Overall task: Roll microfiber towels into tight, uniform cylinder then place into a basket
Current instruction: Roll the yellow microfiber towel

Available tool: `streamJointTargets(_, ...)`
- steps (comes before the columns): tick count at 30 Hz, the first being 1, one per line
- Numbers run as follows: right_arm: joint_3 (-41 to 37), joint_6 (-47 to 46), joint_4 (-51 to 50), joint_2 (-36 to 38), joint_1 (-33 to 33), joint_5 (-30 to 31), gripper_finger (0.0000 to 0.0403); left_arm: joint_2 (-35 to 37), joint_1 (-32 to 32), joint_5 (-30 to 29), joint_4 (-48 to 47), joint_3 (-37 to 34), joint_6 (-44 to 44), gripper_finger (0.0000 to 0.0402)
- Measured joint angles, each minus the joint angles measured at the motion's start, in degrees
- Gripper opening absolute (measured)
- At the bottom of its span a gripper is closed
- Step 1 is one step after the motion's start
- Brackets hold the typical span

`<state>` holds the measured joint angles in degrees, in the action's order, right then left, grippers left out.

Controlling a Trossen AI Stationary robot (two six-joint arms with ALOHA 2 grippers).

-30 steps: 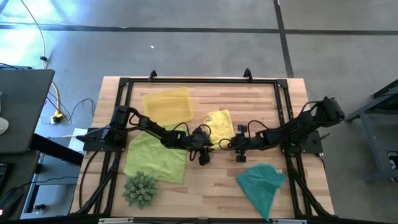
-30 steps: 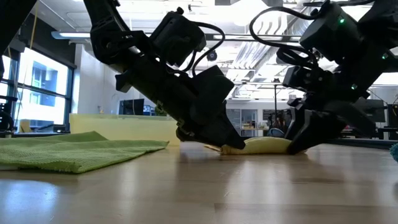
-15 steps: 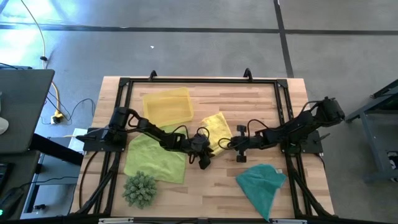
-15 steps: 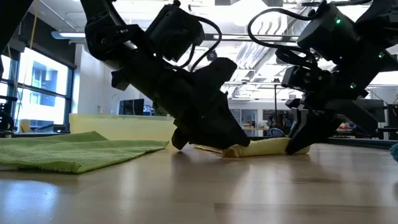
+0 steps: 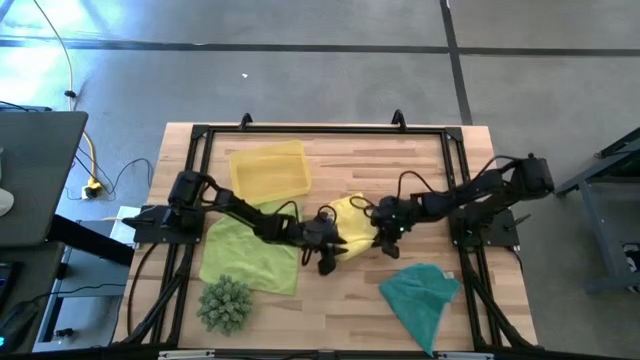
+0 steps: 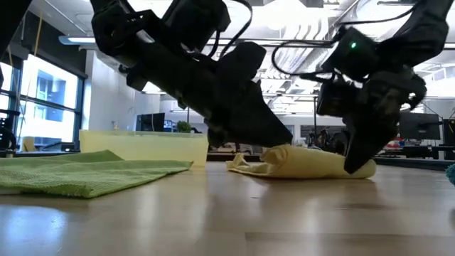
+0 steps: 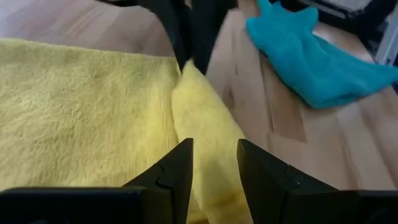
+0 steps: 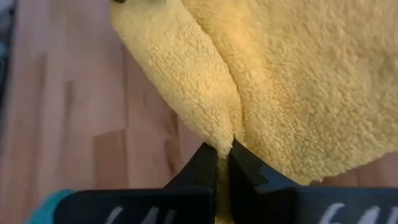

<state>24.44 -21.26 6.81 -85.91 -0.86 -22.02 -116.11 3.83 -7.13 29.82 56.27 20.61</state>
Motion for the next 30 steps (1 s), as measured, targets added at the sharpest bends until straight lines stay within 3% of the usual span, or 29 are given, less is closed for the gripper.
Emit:
streamJointTargets(7,-0.02,-10.45,-0.6,-0.14,-5.63,-8.04,0.0001,0.0,1.73,-1.68,4.69,0.0,-11.59,0.0113)
streamJointTargets(14,-0.06,-17.67,-1.24,-0.17,-9.77,-14.09,0.0001,0.05,3.97,-9.2,7.31,0.02,-23.58,0.0113)
streamJointTargets(30,0.01,-20.32,-3.08,-0.07,-13.03,-16.06,0.0,-0.56,3.28,-11.69,7.26,0.07,-25.5,0.0126)
